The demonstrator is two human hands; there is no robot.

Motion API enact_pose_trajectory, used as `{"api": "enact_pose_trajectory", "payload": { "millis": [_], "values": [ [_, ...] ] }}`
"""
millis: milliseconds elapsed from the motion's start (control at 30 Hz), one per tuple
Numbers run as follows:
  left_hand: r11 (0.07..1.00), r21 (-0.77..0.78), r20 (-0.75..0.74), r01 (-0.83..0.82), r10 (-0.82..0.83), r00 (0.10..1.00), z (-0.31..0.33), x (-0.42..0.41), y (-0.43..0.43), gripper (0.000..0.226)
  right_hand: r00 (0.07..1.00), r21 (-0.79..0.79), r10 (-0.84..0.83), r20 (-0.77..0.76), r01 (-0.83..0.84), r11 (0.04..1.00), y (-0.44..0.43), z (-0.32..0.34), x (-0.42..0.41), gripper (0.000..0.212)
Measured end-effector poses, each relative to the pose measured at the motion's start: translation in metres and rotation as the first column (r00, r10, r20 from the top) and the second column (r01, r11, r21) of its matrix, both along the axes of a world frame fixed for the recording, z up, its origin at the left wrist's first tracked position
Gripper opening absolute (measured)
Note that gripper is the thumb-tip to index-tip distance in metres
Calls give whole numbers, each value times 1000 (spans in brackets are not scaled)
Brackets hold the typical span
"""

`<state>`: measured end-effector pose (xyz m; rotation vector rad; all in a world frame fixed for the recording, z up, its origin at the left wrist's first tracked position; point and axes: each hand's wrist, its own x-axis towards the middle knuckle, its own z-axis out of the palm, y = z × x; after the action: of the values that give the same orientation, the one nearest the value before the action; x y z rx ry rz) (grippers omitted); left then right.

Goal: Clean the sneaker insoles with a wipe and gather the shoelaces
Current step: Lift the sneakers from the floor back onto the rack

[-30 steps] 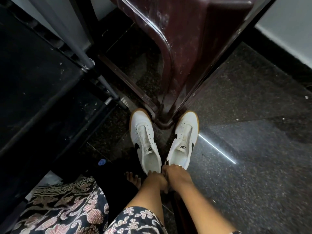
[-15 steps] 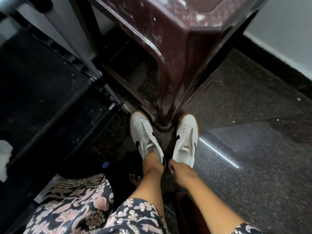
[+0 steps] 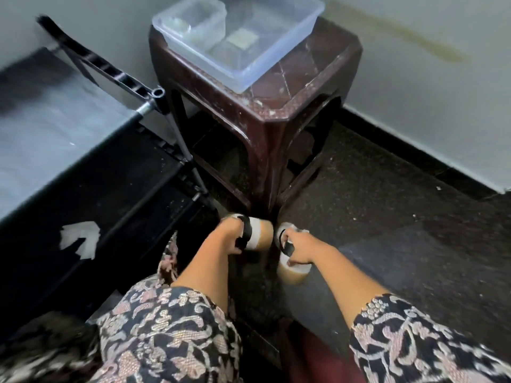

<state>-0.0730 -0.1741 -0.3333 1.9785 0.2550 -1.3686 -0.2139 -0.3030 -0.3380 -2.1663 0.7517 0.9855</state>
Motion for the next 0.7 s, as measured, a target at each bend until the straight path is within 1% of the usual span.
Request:
{"api": "enact_pose_trajectory", "payload": {
  "millis": [33, 67, 100, 133, 200, 233, 300, 333, 400, 467, 500, 567, 600, 700],
  "values": [
    [993, -91, -70, -79, 73, 995, 29, -4, 0, 33, 999, -4, 22, -25, -22, 1000, -1, 13, 0, 61],
    [977, -149, -87, -155, 144, 986, 49, -4, 3, 31, 997, -17, 54, -55, -55, 998, -3, 26, 2, 67],
    [960, -209, -88, -187, 172, 981, 64, -1, 8, 32, 992, -29, 96, -84, -98, 995, -4, 41, 4, 69],
    [944, -242, -74, -224, 213, 974, 76, 1, 11, 33, 985, -30, 128, -118, -133, 991, -6, 55, 5, 67],
    [954, -264, -30, -139, 136, 990, 105, 3, 19, 35, 973, -26, 170, -155, -176, 984, -11, 81, 9, 58],
    [954, -294, -6, -57, 58, 998, 118, 2, 23, 34, 971, -28, 179, -159, -186, 982, -12, 94, 10, 55],
    [950, -302, 70, 77, -59, 996, 149, -3, 33, 32, 968, -43, 187, -170, -197, 979, -12, 120, 9, 53],
    [949, -297, 108, 107, -78, 991, 161, -5, 37, 34, 966, -51, 188, -178, -200, 978, -11, 134, 10, 53],
    [942, -296, 183, 160, -108, 977, 186, -11, 43, 41, 969, -72, 181, -169, -195, 978, -6, 167, 9, 51],
    [938, -282, 257, 201, -128, 958, 216, -18, 49, 63, 978, -85, 152, -146, -165, 983, 0, 200, 8, 50],
    [931, -286, 288, 227, -142, 947, 229, -21, 53, 69, 981, -90, 141, -132, -153, 984, 2, 216, 8, 51],
    [921, -286, 364, 266, -152, 919, 257, -29, 62, 66, 986, -102, 134, -102, -145, 984, 9, 250, 7, 50],
    [919, -284, 402, 273, -144, 904, 272, -34, 68, 69, 987, -106, 138, -84, -147, 983, 12, 267, 6, 49],
    [920, -280, 505, 273, -101, 857, 311, -46, 82, 90, 992, -94, 126, -18, -127, 987, 22, 315, 5, 48]
  ]
}}
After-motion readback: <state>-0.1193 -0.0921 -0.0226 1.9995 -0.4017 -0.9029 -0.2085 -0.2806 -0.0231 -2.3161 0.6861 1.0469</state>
